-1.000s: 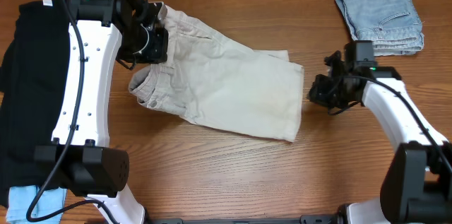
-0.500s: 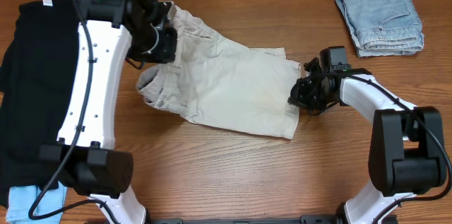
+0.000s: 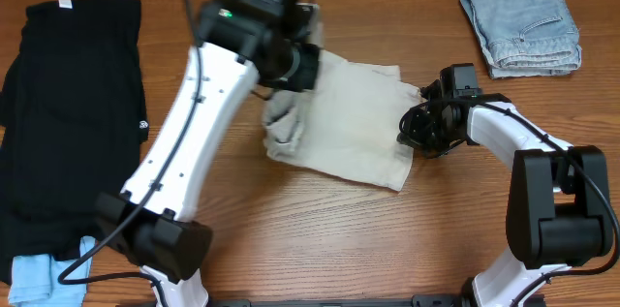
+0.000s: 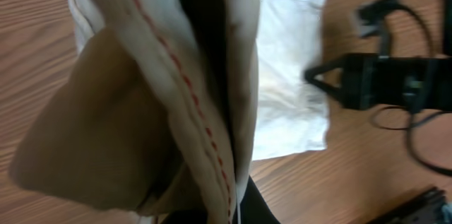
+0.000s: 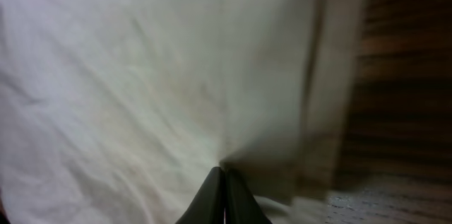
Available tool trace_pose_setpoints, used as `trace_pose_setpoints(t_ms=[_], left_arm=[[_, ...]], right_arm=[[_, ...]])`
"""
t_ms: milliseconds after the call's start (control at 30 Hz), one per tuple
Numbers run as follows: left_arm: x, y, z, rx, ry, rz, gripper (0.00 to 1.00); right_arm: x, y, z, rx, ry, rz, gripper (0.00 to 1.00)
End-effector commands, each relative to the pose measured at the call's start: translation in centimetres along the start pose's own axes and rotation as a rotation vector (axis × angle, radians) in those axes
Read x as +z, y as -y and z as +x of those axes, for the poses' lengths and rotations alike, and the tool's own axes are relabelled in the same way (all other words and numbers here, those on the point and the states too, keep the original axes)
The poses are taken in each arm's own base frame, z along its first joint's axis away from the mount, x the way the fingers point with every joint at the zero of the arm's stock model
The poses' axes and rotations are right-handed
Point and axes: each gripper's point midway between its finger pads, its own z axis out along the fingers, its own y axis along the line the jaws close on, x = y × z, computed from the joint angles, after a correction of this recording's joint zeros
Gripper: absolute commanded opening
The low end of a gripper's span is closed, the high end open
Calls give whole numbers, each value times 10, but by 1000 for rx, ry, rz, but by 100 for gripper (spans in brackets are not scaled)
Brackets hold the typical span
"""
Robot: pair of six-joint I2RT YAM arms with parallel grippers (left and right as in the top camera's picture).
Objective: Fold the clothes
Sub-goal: 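Fold the left end rightward over the shorts with the left gripper, then release the left gripper and grasp the folded bundle with the right gripper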
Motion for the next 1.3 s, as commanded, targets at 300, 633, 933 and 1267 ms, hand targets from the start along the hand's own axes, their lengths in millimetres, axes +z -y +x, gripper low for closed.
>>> trace_pose_setpoints(t_ms=[300, 633, 933, 1267], left_arm=[[113, 60, 6, -23, -140, 90, 4], [122, 112, -20, 54, -36, 292, 4], [123, 141, -25, 138, 20, 348, 100], [62, 115, -68, 99, 138, 336, 100]], right_arm=[[-19, -27, -15, 0, 26, -173, 4], [-43, -3, -32, 76, 84, -170, 4], [-48, 1, -39, 81, 109, -174, 4], [-130, 25, -65, 112, 273, -130, 41]])
